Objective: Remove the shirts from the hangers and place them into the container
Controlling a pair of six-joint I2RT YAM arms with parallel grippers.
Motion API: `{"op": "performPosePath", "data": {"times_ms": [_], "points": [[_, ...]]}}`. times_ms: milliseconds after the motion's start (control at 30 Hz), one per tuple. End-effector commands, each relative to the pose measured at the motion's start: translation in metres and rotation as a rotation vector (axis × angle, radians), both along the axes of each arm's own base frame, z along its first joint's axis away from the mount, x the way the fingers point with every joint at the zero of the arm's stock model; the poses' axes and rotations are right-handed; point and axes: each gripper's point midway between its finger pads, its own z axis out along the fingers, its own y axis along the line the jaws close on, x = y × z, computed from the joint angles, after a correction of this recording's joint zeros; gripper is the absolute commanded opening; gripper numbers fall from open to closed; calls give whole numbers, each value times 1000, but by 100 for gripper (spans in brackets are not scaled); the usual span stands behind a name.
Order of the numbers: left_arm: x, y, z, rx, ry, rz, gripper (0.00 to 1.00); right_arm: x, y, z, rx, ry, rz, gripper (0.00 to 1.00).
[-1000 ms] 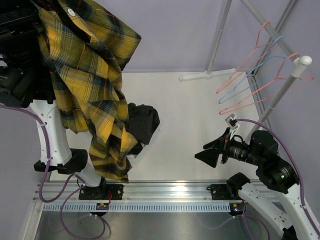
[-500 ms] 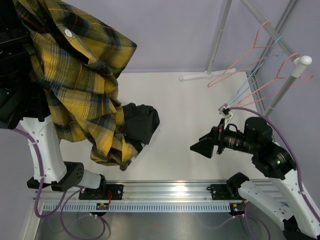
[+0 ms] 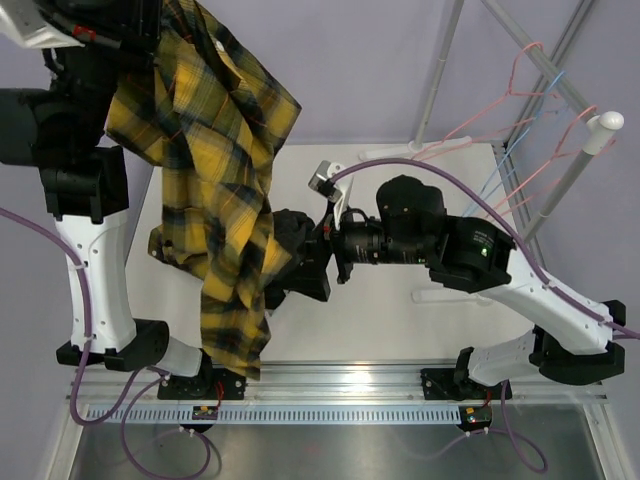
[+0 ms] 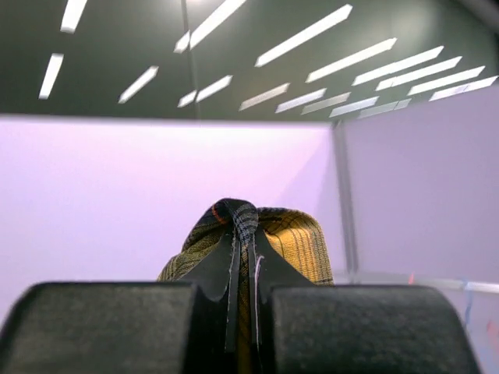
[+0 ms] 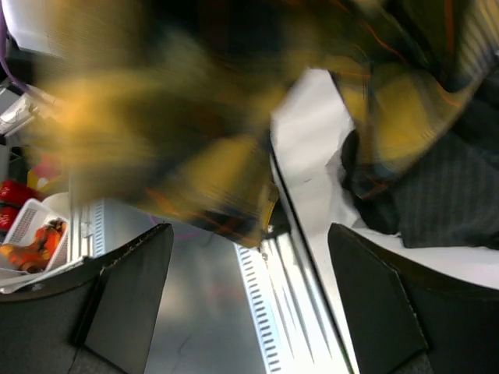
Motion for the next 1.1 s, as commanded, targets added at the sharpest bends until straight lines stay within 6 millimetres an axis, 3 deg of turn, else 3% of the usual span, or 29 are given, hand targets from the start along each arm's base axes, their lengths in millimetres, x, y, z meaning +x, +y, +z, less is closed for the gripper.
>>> {"op": "performPosePath", "data": {"times_ms": [0,33,67,100,167,233,300,333,367,433,500,567,633,667,733,800,867,967,1067], "points": [[18,3,-38,135,136,121,0,15,-11,43,36,-131,-67,91],[23,3,-46,147,159,131,0,15,-12,53,50,-154,-61,93],[41,1,-70,173,218,135,0,14,-11,56,52,-160,-54,94],[32,2,-73,178,216,136,0,17,-3,50,28,-159,-50,96],[43,0,-96,190,274,130,0,19,2,56,31,-185,-38,100],[40,-2,-102,193,304,108,0,28,19,45,-2,-198,-37,99],[27,-7,-94,188,314,58,0,38,35,24,-53,-204,-39,95],[26,-11,-94,195,324,32,0,42,44,12,-73,-216,-29,91],[18,-18,-95,209,352,-29,0,46,50,4,-85,-221,-35,74],[-7,-22,-78,209,316,-78,0,53,70,-23,-118,-210,-26,49],[-24,-24,-75,202,327,-112,0,55,87,-43,-141,-187,3,32],[-46,-21,-71,192,306,-105,0,54,98,-64,-164,-161,24,28],[-46,-17,-83,186,340,-81,0,57,108,-88,-198,-139,35,27],[-59,-15,-84,189,330,-75,0,58,111,-96,-211,-131,37,25],[-51,-15,-104,199,382,-70,0,59,119,-115,-228,-107,45,16],[-59,-13,-113,198,398,-59,0,57,127,-133,-252,-80,67,7],[-55,-12,-126,198,431,-54,0,59,135,-150,-268,-56,73,6],[-74,-9,-129,194,413,-51,0,69,144,-168,-275,-28,75,6],[-92,-11,-128,206,401,-69,0,83,157,-201,-312,18,90,6]]}}
